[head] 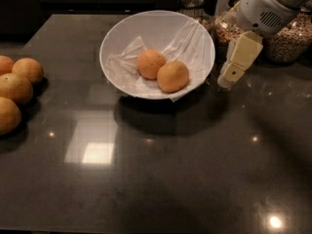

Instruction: Pick orange from white bowl

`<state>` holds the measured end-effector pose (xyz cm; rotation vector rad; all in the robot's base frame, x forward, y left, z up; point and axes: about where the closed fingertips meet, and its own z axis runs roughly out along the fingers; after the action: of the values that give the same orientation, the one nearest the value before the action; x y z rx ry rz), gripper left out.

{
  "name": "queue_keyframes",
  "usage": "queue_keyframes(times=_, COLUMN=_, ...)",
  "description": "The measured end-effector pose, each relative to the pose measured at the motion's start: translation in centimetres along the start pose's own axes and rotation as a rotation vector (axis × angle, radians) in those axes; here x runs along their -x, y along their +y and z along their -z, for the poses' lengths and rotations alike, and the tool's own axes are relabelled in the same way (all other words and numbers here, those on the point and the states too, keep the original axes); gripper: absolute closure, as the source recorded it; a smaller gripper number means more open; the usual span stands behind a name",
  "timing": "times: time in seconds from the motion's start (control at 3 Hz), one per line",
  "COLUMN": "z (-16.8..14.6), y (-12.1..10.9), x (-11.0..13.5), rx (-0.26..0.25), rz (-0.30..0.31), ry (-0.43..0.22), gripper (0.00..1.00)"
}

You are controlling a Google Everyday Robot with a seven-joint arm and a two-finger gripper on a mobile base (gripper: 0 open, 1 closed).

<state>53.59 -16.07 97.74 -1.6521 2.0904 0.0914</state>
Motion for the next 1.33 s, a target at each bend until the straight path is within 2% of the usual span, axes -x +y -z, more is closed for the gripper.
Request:
queue_keyframes(times=0.33, z=-1.0, y=-0.4, x=1.4, rx=0.000, rz=0.009, ry=-0.031, gripper=0.00)
queue_keyframes(times=0.67, z=-3.9, y=-1.5, x=4.2, rx=0.018, rz=-0.009, ry=-0.089, gripper=0.00)
queue_keyframes(times=1.0, z=-6.3, y=-2.8, x=5.7, rx=0.017, rz=-0.051, ry=-0.117, gripper=0.00)
queue_keyframes(times=1.33, z=-6.4, y=-2.9, x=5.8, rx=0.017, rz=-0.054, ry=-0.118, gripper=0.00)
